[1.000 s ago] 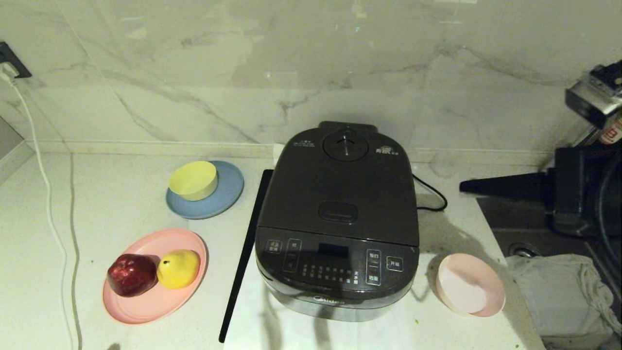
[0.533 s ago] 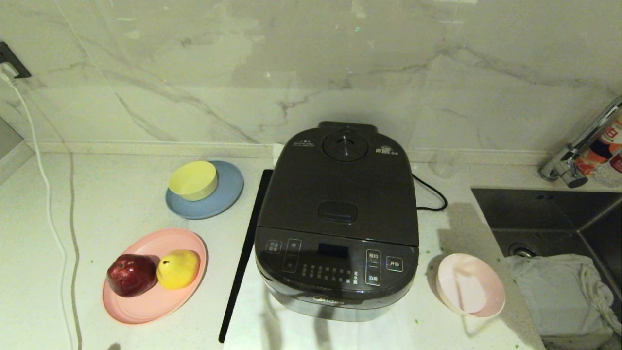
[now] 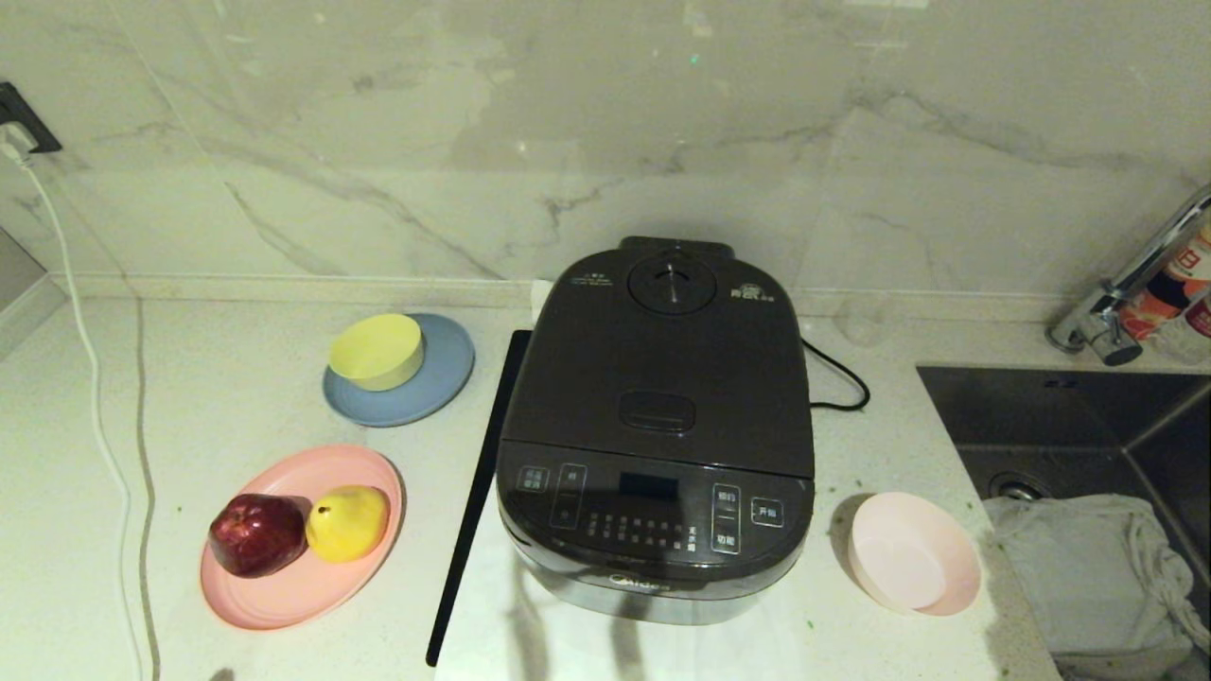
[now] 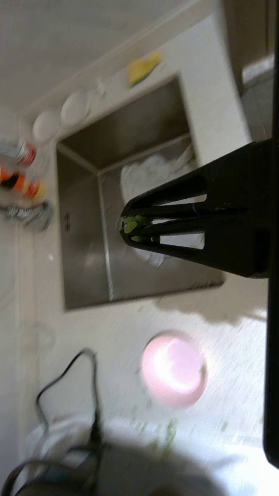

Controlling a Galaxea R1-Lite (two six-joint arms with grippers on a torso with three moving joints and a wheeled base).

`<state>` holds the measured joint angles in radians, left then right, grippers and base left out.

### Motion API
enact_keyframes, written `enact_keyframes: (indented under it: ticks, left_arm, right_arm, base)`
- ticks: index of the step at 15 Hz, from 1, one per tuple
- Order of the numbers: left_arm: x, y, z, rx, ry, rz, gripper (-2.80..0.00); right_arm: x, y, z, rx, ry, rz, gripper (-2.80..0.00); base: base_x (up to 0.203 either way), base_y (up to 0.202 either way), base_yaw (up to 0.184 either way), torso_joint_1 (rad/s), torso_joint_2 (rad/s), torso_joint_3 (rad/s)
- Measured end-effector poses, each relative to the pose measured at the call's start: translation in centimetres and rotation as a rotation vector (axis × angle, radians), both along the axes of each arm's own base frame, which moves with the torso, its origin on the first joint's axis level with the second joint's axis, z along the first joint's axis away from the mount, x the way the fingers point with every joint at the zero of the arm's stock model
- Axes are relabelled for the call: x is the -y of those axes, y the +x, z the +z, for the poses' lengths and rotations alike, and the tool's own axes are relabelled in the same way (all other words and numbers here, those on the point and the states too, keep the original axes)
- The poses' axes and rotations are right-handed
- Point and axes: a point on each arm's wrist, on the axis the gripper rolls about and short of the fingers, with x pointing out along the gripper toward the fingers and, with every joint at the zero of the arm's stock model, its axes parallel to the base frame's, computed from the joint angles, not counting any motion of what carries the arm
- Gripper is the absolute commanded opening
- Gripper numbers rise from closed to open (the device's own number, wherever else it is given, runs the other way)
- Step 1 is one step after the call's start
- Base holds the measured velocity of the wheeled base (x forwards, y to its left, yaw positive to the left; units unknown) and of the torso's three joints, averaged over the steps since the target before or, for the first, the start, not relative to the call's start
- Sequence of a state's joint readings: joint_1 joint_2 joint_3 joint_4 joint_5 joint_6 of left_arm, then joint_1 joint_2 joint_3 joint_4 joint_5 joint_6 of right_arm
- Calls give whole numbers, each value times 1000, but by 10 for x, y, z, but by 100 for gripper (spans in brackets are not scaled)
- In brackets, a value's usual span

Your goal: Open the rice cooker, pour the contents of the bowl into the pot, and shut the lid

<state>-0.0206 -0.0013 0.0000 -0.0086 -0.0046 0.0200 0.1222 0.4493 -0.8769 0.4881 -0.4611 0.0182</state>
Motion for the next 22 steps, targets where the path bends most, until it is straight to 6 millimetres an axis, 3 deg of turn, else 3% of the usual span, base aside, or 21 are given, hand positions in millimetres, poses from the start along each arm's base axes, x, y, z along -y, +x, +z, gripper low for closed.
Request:
enact_keyframes:
  ticks: [2,4,9,12,14,19,22]
  left_arm:
    - [0,0,0,0,-1,0,-280]
    - [0,0,0,0,0,0,-280]
    - [0,0,0,0,0,0,-280]
    - [0,0,0,0,0,0,-280]
    - [0,0,0,0,0,0,-280]
    - [0,0,0,0,0,1,-280]
    - [0,0,0,0,0,0,-280]
  right_arm:
    - [0,-10,-25,18,29,-49,-280]
    - [1,-15,-35,88,115,-92,-280]
    - [-6,-25,-59,68,19,-164,-280]
    - [-7,-33,-85,79,-11,-81,-280]
    - [-9,-27,-110,68,-56,15,-280]
    - [-10,10,-164,90,-187,107,-280]
    - [-13,15,-176,120,-132,232,-280]
  base:
    - [0,0,0,0,0,0]
    - [0,0,0,0,0,0]
    - [0,0,0,0,0,0]
    - [0,0,0,0,0,0]
    - [0,0,0,0,0,0]
    - [0,0,0,0,0,0]
    - [0,0,0,0,0,0]
